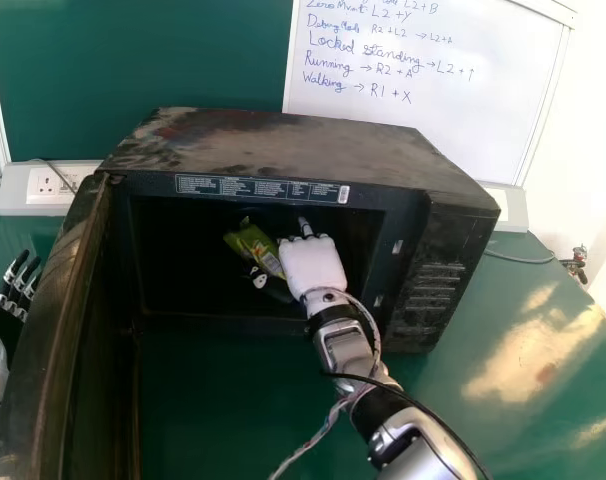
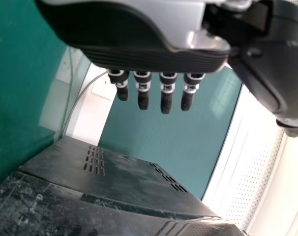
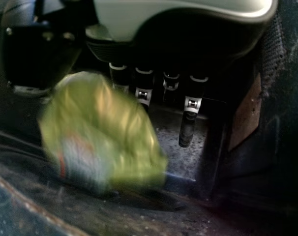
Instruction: Put biscuit inside oven
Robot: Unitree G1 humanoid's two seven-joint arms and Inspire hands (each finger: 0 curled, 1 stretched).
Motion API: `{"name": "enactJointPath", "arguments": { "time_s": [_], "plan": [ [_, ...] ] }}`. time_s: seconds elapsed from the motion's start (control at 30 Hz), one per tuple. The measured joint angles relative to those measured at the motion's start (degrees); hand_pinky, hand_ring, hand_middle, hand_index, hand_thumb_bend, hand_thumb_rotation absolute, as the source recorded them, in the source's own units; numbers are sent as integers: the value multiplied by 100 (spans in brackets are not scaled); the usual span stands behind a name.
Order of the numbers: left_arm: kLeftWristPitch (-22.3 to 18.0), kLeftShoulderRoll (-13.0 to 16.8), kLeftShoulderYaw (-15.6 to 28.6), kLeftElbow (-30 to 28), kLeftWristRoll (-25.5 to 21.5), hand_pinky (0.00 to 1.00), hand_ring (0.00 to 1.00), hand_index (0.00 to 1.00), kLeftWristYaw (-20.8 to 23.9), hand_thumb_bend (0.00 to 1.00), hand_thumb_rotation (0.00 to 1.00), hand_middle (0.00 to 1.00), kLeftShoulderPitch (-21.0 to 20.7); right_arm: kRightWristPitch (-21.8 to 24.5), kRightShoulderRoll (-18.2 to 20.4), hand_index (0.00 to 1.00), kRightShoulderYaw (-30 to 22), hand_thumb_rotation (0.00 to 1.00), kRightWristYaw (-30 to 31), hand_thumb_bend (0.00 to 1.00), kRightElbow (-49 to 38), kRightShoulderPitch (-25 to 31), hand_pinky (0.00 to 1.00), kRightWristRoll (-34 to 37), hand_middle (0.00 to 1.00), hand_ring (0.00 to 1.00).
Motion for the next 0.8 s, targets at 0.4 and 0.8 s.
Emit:
{"name": "enactJointPath", "arguments": {
  "time_s": [0.4,0.8],
  "plan": [
    [0,-2,-1,-28,0,49,71,88,13,15,0,78,11,257,57,74,60,53,158,90,-98,-2,69,50,76,73],
    [-1,-2,-4,-25,3,48,70,88,23,16,0,78,11,474,31,77,127,65,361,93,-567,42,70,84,79,74]
  ]
}}
